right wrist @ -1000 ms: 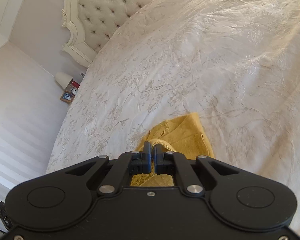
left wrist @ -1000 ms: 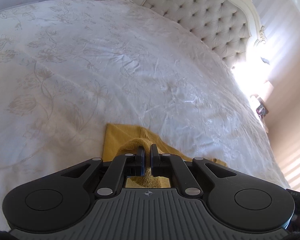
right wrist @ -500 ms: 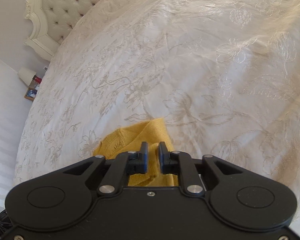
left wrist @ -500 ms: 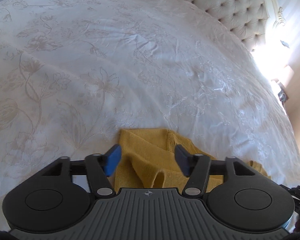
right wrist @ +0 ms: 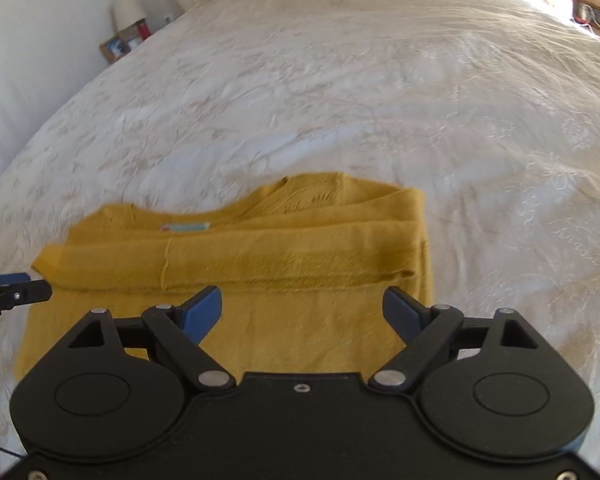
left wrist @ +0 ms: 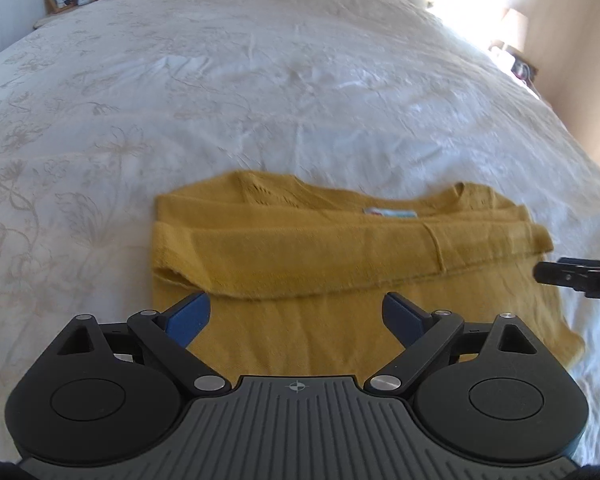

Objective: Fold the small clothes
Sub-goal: 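Smooth the folded sweater flat with both open grippers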

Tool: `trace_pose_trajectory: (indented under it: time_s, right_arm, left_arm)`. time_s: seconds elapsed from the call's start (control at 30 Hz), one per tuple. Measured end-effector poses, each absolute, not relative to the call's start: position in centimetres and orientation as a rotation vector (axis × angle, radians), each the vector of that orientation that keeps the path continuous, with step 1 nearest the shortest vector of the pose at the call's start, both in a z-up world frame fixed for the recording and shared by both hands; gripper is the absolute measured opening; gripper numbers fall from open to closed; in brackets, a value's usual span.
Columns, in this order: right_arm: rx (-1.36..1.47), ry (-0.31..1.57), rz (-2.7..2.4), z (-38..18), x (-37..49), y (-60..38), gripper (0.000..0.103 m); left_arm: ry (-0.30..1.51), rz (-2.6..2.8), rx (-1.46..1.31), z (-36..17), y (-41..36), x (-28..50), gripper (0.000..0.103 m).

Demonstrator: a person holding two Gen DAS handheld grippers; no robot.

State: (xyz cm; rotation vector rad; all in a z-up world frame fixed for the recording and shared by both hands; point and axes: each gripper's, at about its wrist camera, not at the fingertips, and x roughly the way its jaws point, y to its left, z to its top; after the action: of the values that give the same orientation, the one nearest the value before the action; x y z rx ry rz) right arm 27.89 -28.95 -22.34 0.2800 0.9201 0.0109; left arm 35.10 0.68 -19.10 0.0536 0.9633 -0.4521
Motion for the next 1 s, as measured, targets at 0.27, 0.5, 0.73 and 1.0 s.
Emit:
trace_pose_trajectory:
  time_s: [0.27, 0.5, 0.73, 1.0]
  right_arm:
    - [0.131, 1.014, 0.067, -25.5, 30.8, -26.4, 0.095]
    - [0.097, 0.972, 0.053, -25.5, 35.5, -28.2, 0.097]
    - [0.185, 0.889, -0.048, -23.4, 37.6, -31.4, 0.097]
    - [0.269, 0.943, -0.073, -23.9, 31.4, -32.6, 0.097]
  left_arm:
    - [1.046, -0.428, 0.143, -22.8, -1.3, 37.7, 0.094]
    - [0.986, -0.407, 0.199, -22.6, -2.3, 43.6, 0.094]
    - [0.918, -0.347, 0.133, -19.9, -1.3, 47.6, 0.094]
    - [0.966, -0.399, 0.146, -20.1, 0.3, 42.2, 0.094]
